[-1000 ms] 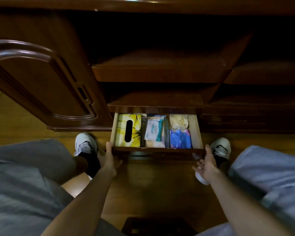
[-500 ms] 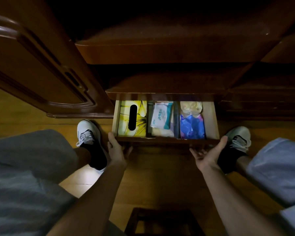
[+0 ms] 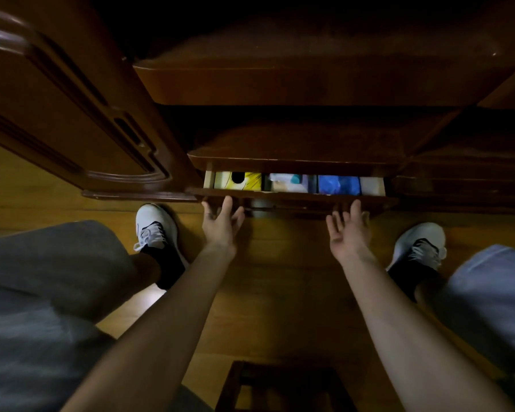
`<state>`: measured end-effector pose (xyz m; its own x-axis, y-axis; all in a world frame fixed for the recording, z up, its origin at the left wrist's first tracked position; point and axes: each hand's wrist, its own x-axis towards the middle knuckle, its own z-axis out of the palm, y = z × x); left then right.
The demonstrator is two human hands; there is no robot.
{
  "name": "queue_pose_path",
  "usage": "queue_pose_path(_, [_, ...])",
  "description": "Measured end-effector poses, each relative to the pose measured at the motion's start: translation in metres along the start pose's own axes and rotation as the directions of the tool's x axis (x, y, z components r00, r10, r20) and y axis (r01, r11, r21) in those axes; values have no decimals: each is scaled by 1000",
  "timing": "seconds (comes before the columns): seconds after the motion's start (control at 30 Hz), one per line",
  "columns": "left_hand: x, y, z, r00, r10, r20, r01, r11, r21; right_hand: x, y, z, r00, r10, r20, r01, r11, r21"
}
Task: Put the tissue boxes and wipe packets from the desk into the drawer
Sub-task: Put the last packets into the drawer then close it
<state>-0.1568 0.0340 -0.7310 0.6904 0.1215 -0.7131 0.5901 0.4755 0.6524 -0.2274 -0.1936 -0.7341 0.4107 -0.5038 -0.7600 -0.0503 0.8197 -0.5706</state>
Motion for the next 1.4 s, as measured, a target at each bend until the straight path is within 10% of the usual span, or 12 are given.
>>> queue_pose_path(0.53, [35, 18, 46, 999, 32, -28, -27, 984, 176, 44, 7, 45, 979, -187, -82, 169, 966, -193])
queue_pose_path(0.73, [21, -3, 39, 909, 308, 280, -415, 625, 661, 42, 17, 28, 849, -509, 145, 454, 559, -694])
queue_pose_path(0.93, [29, -14, 47, 886, 349, 306, -451, 491, 745, 52, 21, 35, 851, -482, 207, 462, 501, -732])
queue_pose_path(1.4, [43, -25, 58, 859, 477, 188, -484, 634, 603, 61, 23, 33, 851, -483, 205, 488, 586, -647])
